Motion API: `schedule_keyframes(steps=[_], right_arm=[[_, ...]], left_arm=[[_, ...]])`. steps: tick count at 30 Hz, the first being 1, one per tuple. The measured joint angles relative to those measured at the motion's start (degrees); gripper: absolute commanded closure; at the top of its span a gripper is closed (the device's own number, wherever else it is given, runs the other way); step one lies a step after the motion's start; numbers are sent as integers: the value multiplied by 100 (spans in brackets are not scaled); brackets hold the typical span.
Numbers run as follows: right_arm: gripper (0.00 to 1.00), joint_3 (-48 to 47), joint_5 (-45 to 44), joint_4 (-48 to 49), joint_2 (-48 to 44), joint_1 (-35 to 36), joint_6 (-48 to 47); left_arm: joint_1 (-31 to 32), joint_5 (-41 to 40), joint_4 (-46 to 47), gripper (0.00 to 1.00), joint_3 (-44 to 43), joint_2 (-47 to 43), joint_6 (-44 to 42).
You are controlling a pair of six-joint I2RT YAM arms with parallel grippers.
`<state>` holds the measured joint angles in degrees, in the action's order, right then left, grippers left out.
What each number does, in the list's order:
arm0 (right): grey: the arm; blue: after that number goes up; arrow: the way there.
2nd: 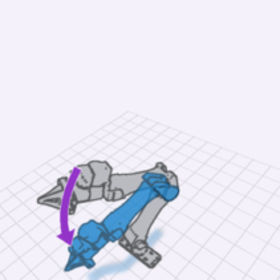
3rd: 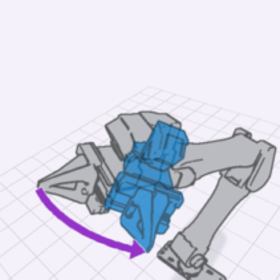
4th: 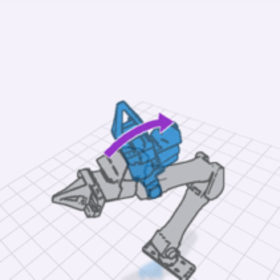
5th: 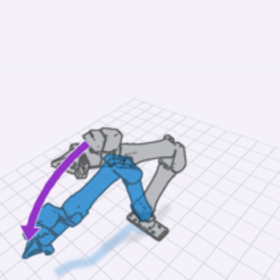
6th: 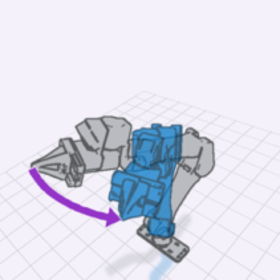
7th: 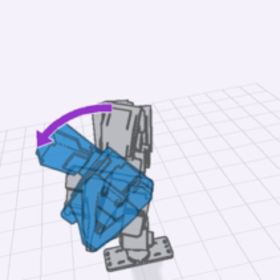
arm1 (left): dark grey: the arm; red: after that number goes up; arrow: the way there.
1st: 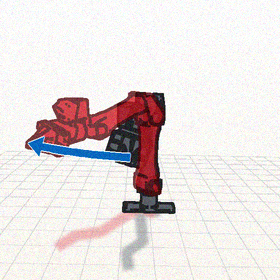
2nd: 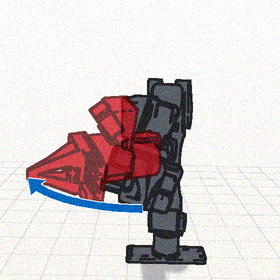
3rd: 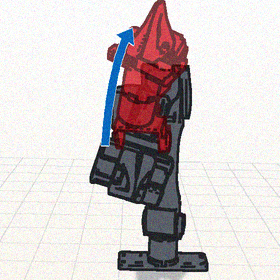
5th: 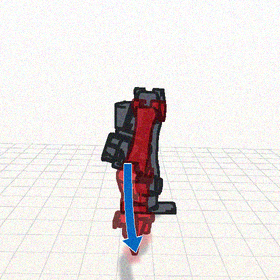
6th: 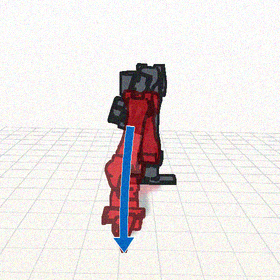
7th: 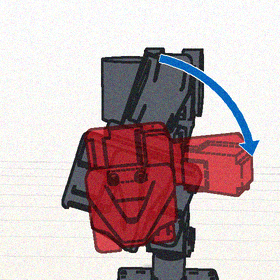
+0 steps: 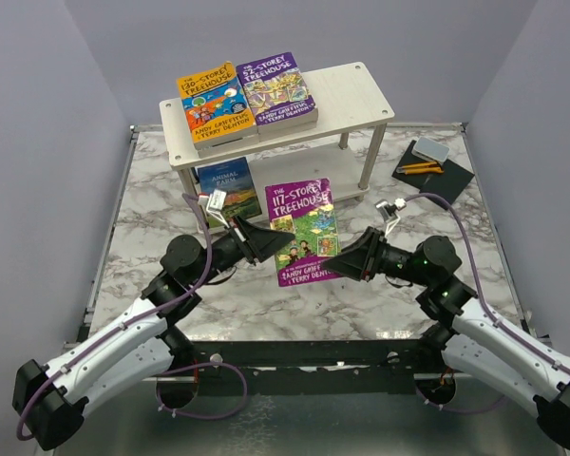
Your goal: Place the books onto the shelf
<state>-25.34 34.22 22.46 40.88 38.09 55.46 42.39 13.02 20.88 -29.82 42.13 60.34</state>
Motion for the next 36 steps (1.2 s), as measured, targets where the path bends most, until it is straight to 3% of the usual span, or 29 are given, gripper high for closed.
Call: schedule_keyframes(steps=[2,4,7,9,12,15,20,24,31,36], right_arm=[[78,-11,-66,0,83,39,7],[97,-33,-111,0,177,74,31],[100,-76,-151,20,271,136,52],[100,-101,-201,-11,271,162,63],[100,-232,-289,-278,229,186,13],[100,-472,-450,-702,160,247,-133],[100,-1040,-933,-1821,153,284,-557],[99,-1432,-1416,-2511,321,278,-896],[99,-1585,-1650,-2675,1384,278,-1036],[99,-1585,-1589,-2275,2212,278,-789]], left_arm=[[0,-39,-118,100,-37,-20,-103],[-2,-90,-208,100,-48,-22,-190],[-33,-142,-319,97,-48,-48,-214],[-33,-179,-369,84,-61,-63,-280],[-28,-243,-479,54,-107,-92,-326],[9,-420,-732,31,-186,-181,-490],[-7,-1204,-1661,12,-411,-282,-955],[-7,-1786,-2621,2,-868,-284,-1469],[-7,-2675,-3770,1,-1473,-420,-2446],[-7,-3091,-4212,1,-1550,-608,-2966]])
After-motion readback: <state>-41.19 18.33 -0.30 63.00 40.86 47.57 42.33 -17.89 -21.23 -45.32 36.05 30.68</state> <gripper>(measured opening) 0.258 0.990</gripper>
